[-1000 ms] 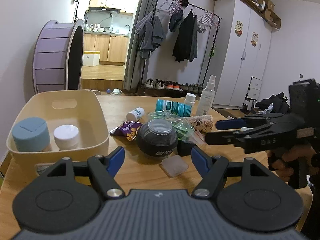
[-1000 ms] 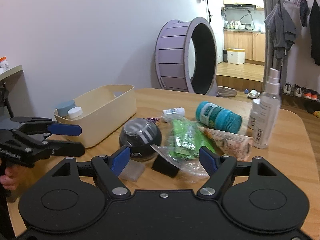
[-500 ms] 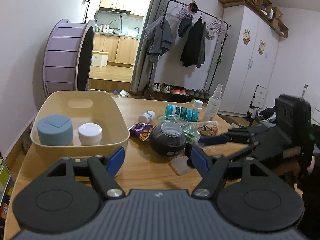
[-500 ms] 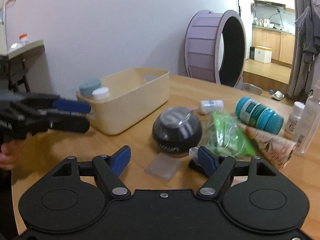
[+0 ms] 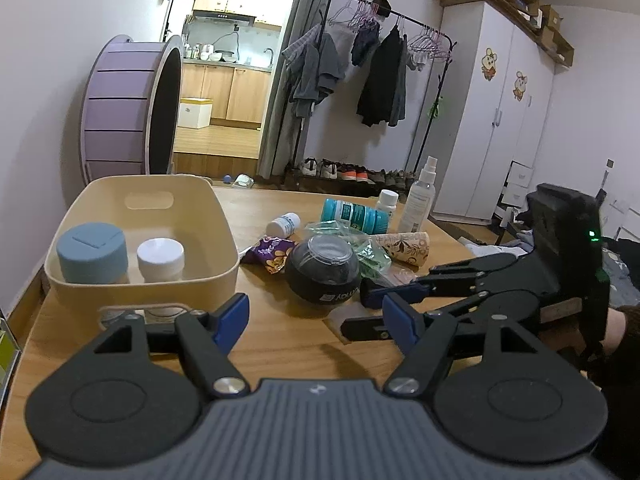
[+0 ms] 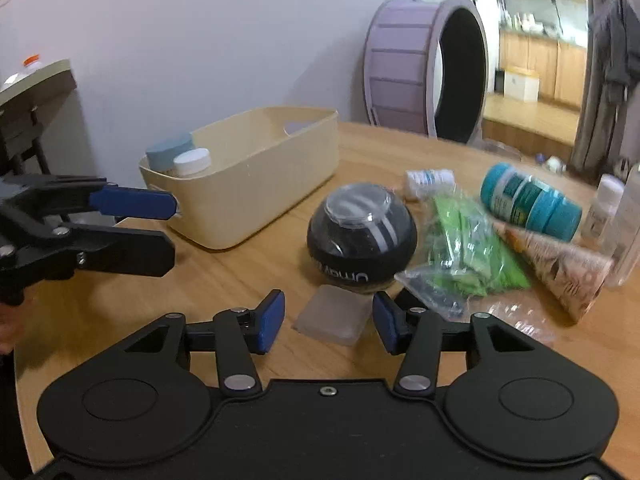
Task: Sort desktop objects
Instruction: 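Grasp the small clear plastic box with the right gripper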
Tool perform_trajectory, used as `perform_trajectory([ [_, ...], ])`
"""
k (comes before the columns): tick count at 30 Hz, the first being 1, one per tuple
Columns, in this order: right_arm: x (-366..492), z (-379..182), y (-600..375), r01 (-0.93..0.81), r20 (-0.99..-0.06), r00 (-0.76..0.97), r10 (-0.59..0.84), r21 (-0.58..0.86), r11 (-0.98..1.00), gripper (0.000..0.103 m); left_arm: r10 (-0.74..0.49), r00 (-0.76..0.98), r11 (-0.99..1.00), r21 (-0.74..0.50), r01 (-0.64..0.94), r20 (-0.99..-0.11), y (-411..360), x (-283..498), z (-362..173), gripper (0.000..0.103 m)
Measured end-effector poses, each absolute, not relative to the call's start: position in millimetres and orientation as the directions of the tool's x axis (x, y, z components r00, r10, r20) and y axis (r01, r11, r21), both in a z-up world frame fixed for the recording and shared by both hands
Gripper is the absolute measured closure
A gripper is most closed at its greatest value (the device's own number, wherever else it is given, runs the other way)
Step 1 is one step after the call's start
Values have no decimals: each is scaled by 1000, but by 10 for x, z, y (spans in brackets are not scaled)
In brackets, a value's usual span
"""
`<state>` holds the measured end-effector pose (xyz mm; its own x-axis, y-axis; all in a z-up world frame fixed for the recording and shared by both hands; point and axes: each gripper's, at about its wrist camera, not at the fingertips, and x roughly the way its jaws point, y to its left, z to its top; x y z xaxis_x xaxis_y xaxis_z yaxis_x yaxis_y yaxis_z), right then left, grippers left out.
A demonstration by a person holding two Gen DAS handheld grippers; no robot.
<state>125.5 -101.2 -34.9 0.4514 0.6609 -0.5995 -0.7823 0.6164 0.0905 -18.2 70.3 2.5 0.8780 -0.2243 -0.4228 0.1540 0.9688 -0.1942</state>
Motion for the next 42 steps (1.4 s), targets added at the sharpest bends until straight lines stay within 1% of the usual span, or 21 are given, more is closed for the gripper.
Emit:
perform_trajectory([
  [3,1233,-378,-990,-787,-606,460,649,61,614,54,-230,876,968,-191,162,-424,682,-172,25,30],
  [8,1210,-367,-1022,-785,-607,459,648,63,616,55,-231,878,968,-190,164,-419,678,-172,31,30],
  [9,1205,-368,-1026,-786,-608,460,647,60,615,57,-228,879,969,-189,161,-420,681,-168,28,30],
  [11,1205,-371,-1036,-788,-607,459,649,60,613,63,-222,879,970,-189,154,-421,691,-162,26,30],
  [15,1216,-366,-1058,-787,-602,455,656,72,612,68,-217,883,970,-191,149,-416,709,-164,35,30],
  [19,1234,-322,-1109,-784,-588,452,671,97,613,75,-210,887,972,-186,144,-412,736,-177,37,30],
  [22,1220,-288,-1143,-787,-581,445,682,109,607,76,-197,893,972,-198,124,-405,809,-207,40,30],
  [26,1202,-251,-1167,-791,-568,433,700,133,597,83,-176,900,971,-218,93,-399,901,-255,29,30],
  [33,1173,-143,-1187,-794,-533,427,730,166,585,83,-167,906,973,-215,87,-389,928,-359,16,30],
  [42,1154,140,-1127,-805,-459,430,777,195,561,83,-133,926,975,-214,59,-353,1034,-512,75,30],
])
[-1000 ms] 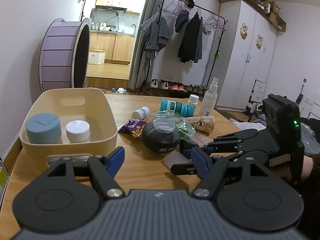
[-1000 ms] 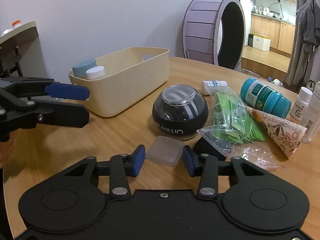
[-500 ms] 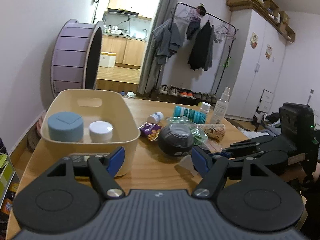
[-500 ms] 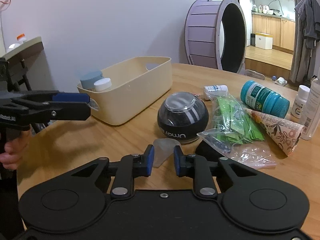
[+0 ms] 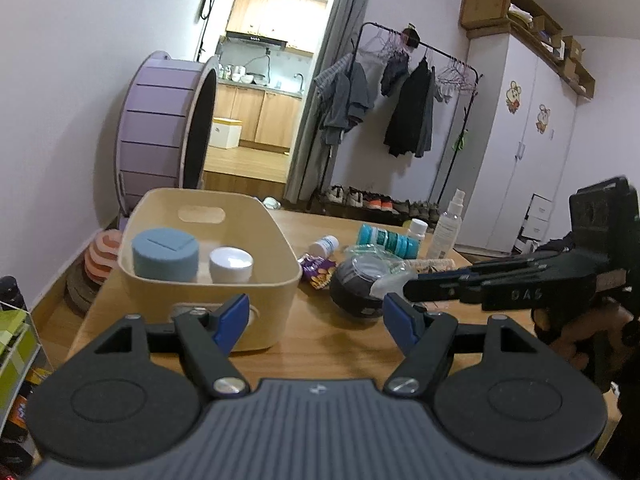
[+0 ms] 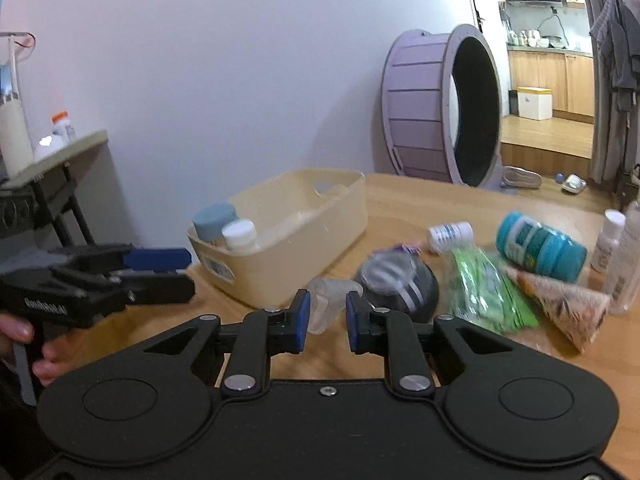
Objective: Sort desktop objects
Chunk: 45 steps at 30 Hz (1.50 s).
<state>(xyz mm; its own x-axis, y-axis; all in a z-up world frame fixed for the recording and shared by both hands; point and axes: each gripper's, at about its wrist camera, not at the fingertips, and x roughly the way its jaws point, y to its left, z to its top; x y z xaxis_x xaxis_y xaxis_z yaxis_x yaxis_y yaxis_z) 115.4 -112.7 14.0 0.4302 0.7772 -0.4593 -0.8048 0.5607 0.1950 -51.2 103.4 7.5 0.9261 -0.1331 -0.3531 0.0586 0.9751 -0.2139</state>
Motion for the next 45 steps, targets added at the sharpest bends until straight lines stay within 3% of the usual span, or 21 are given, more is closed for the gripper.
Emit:
perform_trajectory([
  [13,1343,307,-574,-855,-437,354,827,206,476,83,-72,945,975,-223,-1,-319,1238,-612,160,30],
  [20,1255,70,-637,-844,-515,360,778,175,507,80,-88,944,970,-243,9,-318,1278,-621,181,30],
  [21,1243,22,-640,-841,-525,362,770,173,512,79,-95,942,969,-247,13,-321,1275,-615,178,30],
  [23,1216,-69,-611,-840,-544,366,755,157,520,66,-104,940,969,-246,22,-325,1257,-609,172,30],
  [27,1173,-189,-536,-842,-560,388,732,107,528,57,-115,937,973,-226,40,-331,1191,-609,156,30],
  [29,1163,-223,-514,-839,-563,404,721,84,537,47,-117,935,974,-221,42,-335,1176,-603,145,30],
  [34,1183,-313,-430,-834,-579,407,706,78,546,44,-120,931,974,-222,43,-344,1165,-565,119,30],
  [37,1174,-370,-382,-839,-596,408,691,53,541,46,-121,929,976,-214,46,-349,1152,-542,108,30],
  [39,1173,-390,-376,-841,-603,407,686,45,539,55,-120,929,976,-211,47,-350,1157,-534,98,30],
  [41,1170,-383,-391,-841,-603,409,685,41,539,72,-116,929,976,-212,42,-353,1166,-526,92,30],
  [45,1181,-322,-480,-838,-587,399,705,79,540,82,-111,930,977,-211,37,-350,1171,-526,94,30],
])
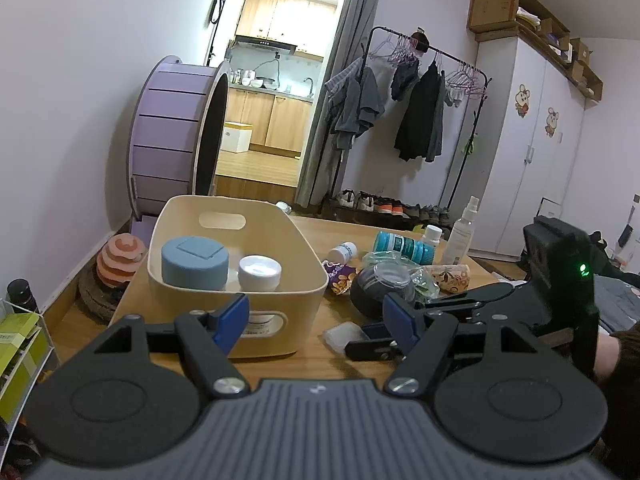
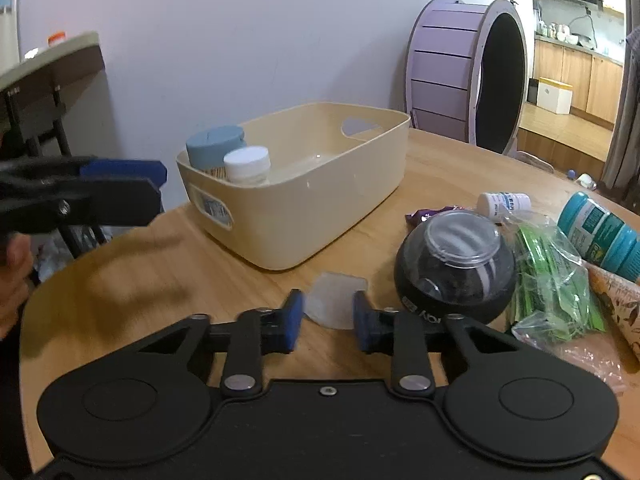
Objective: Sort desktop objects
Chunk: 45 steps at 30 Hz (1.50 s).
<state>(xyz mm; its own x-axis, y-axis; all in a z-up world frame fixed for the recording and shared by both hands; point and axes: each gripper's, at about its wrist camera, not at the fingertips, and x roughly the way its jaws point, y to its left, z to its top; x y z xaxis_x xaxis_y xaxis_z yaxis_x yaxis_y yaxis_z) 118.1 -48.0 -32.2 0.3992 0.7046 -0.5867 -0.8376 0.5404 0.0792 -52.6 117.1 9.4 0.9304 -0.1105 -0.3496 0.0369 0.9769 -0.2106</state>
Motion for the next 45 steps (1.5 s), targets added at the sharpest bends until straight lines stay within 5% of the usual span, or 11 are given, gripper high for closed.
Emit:
perform_trajectory([
  [2,1169,-263,-523,-835,-578,399,712,92,543,89,-108,931,977,-209,35,-348,1172,-531,97,30],
  [12,1155,-155,-549,-856,-540,380,751,103,507,90,-98,934,978,-207,27,-343,1177,-561,104,30],
  [16,1210,-233,-491,-879,-541,360,760,76,470,54,-104,933,978,-205,33,-343,1167,-558,107,30],
  [22,1290,-372,-430,-888,-572,345,744,58,457,51,-102,933,977,-209,29,-346,1184,-546,104,30],
  [24,1293,-399,-429,-890,-583,338,739,59,453,56,-104,932,977,-212,31,-346,1183,-543,103,30],
  [25,1291,-396,-441,-890,-583,336,740,61,452,69,-105,932,977,-210,32,-346,1179,-541,102,30],
  [27,1289,-381,-477,-890,-580,331,744,71,451,75,-104,932,978,-208,32,-347,1176,-537,100,30],
  [29,1289,-347,-521,-884,-575,332,748,87,459,92,-104,932,977,-209,31,-348,1176,-535,99,30],
  [45,1298,338,-464,-885,-420,344,840,154,439,92,-100,943,975,-221,29,-318,1213,-577,144,30],
])
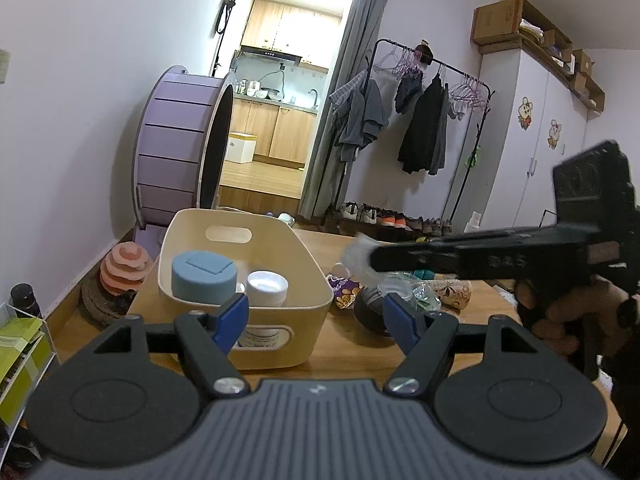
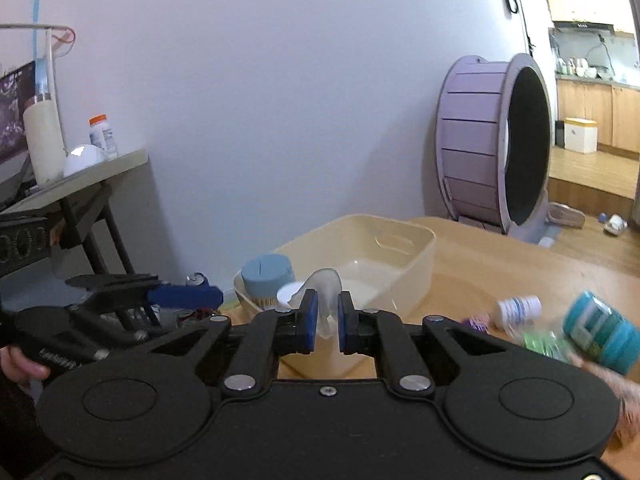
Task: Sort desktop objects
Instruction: 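Carry the clear box with the right gripper into the cream basket and open, then grasp the zip bag of green sticks with the right gripper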
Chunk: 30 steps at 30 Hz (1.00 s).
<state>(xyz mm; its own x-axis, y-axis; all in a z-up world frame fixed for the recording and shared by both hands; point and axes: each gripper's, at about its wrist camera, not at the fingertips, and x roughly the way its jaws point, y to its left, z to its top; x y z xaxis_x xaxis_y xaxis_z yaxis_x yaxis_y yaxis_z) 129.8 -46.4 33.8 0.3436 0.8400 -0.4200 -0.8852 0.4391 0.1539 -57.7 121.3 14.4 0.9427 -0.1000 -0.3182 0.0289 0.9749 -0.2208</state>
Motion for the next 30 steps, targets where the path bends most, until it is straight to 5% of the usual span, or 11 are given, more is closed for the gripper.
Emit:
perform_trajectory([
  [9,1385,217,-280,-879,-442,346,828,155,451,76,-102,944,973,-229,29,-314,1219,-577,158,30],
  [22,1422,326,-1557,-725,-433,598,675,66,686,48,-125,939,974,-218,55,-321,1126,-524,147,30],
  [30,1434,14,-1765,-699,-499,626,599,-19,714,40,-157,926,978,-187,96,-343,939,-410,94,30],
])
